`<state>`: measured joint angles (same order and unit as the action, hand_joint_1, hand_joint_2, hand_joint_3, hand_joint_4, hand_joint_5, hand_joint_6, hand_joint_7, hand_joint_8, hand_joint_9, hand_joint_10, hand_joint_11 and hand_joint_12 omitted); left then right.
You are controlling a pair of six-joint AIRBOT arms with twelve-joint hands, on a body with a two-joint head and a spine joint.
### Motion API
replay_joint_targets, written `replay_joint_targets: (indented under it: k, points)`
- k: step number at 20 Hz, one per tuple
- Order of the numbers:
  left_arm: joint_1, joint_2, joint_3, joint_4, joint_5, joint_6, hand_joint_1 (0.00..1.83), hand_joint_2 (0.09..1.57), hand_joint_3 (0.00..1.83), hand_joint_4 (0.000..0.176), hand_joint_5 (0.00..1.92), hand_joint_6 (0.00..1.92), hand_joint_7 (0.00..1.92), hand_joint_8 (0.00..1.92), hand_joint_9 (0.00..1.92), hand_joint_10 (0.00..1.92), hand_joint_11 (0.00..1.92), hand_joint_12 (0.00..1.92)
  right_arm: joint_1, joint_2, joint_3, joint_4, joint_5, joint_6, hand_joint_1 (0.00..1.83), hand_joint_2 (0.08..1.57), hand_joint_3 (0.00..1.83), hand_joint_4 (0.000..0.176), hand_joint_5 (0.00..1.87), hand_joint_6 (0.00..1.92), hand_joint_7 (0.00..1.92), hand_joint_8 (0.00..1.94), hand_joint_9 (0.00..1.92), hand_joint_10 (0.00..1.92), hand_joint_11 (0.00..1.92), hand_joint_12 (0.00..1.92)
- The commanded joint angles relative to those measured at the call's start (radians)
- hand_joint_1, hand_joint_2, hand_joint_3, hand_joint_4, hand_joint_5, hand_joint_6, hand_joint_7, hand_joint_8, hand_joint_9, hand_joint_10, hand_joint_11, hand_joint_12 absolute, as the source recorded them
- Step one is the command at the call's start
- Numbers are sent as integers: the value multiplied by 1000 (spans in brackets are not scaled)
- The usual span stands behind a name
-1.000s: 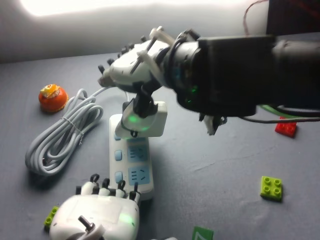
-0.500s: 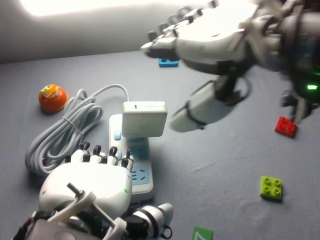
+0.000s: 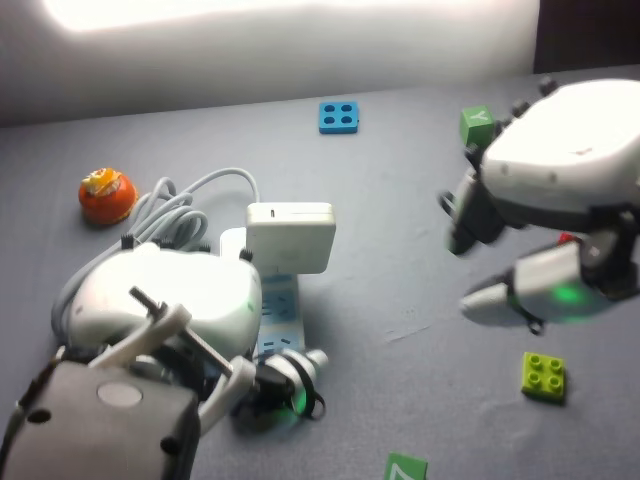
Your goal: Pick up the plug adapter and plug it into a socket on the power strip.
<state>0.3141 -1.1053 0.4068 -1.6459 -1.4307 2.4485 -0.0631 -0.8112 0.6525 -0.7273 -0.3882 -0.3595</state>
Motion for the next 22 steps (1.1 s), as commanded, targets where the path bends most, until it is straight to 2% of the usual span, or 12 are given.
replay_joint_targets:
  k: [1,2,3,4,5,6,8,12,14,16,17,22]
  points:
    - [-16,7,1,83,-41,11,367,1283,0,0,1019,137,1033,66,914,392,539,1210,-1,14,-12,-20,98,-19,459,1218,2,0,775,991,890,963,767,1333,690,1707]
    - [-30,8,6,83,-41,20,427,1271,0,0,909,513,1036,200,810,771,542,1331,-17,35,-25,-20,125,-48,437,1239,2,0,746,1284,882,1238,815,1450,740,1774]
    - [-41,9,9,83,-41,24,439,1287,0,0,709,1242,801,1061,688,1323,525,1576,-26,52,-35,-20,141,-70,446,1249,2,0,625,1643,839,1610,835,1720,839,1892]
    - [-53,9,13,83,-40,26,468,1279,0,0,607,1616,699,1513,649,1611,533,1729,-33,66,-41,-20,153,-77,487,1249,1,0,564,1811,795,1847,859,1881,920,1915]
    - [-63,9,16,83,-40,31,454,1302,4,0,613,1860,720,1837,715,1859,632,1883,-33,68,-41,-20,154,-77,556,1242,0,0,562,1899,807,1922,966,1913,1088,1920]
    - [-73,9,18,83,-40,40,461,1312,4,0,682,1909,777,1904,789,1909,736,1913,-30,68,-39,-20,150,-77,595,1240,0,0,604,1917,838,1937,1033,1919,1196,1921]
    - [-86,10,21,83,-38,43,486,1333,4,0,989,1921,993,1920,996,1921,1007,1921,-30,68,-38,-20,137,-75,558,1257,3,0,865,1921,1016,1941,1237,1921,1466,1921]
    - [-102,11,20,83,-38,46,358,1420,17,0,1331,1921,1336,1921,1318,1921,1325,1921,-28,69,-34,-20,142,-52,432,1352,13,0,1059,1921,1182,1941,1400,1921,1613,1921]
    - [-100,11,16,83,-38,46,413,1421,2,0,1369,1921,1392,1921,1399,1921,1400,1921,-27,70,-34,-20,145,-44,322,1439,25,0,1102,1921,1236,1941,1415,1921,1625,1921]
    - [-100,11,13,82,-37,46,426,1421,1,0,1366,1921,1401,1921,1418,1921,1417,1921,-30,70,-34,-20,145,-45,313,1456,18,0,1122,1921,1249,1941,1415,1921,1614,1921]
    - [-102,11,12,82,-37,46,479,1420,0,0,1340,1921,1397,1921,1437,1921,1456,1921,-31,70,-34,-20,146,-48,328,1464,6,0,1108,1921,1251,1941,1402,1921,1586,1921]
    - [-117,12,10,81,-25,47,462,1426,0,0,1286,1921,1360,1921,1396,1921,1425,1921,-36,71,-27,-20,192,-61,441,1445,0,0,1050,1921,1197,1941,1358,1921,1534,1921]
